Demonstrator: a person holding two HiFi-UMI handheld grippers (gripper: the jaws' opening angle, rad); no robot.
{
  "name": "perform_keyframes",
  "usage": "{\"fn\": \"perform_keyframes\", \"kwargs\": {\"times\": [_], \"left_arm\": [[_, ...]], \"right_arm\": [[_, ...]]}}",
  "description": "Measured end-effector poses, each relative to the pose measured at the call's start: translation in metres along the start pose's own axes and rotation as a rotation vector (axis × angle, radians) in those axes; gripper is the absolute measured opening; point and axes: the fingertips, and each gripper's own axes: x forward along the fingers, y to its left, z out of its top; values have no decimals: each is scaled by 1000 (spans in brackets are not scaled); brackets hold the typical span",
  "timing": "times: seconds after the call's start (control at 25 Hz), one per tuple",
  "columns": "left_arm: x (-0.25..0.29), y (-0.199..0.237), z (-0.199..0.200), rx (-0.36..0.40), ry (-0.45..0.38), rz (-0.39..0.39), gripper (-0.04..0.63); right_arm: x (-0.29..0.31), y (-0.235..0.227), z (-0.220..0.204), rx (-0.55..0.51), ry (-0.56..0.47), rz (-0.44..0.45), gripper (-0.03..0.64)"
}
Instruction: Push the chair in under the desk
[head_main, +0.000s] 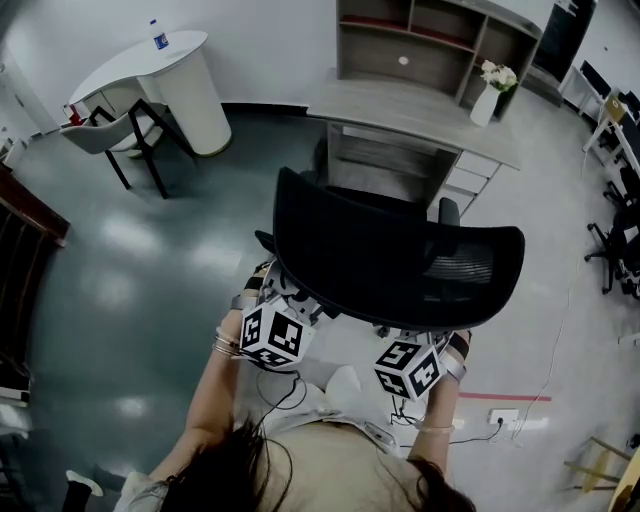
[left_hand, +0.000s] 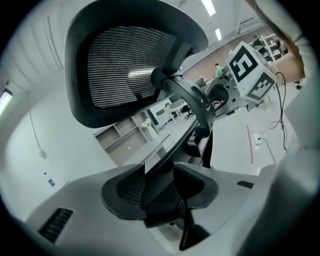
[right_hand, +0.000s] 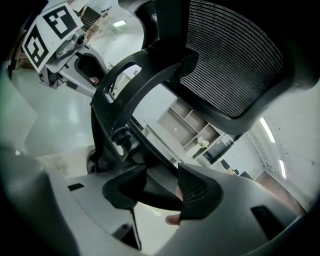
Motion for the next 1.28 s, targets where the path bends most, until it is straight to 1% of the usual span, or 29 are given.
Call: {"fn": "perform_keyframes", "kwargs": {"times": [0.16,0.56,0.84,1.0,1.28], "left_arm": [[11,6,-1,-1,2,14,175],[27,23,-2,-15,-4,21,175],[38,31,-3,-11,-15,15,175],[42,37,-6,-8,-8,0,175],[56,52,-6,-3,-12,-11,175]], "right_arm": [[9,-3,4,5,-20,32,196],[25,-8,16,-3,-60,75,184],[37,-9,20,-11,-40,54,184],[43,-8,26,4,-15,47,184],[58,-11,35,16,-3,32,184]]}}
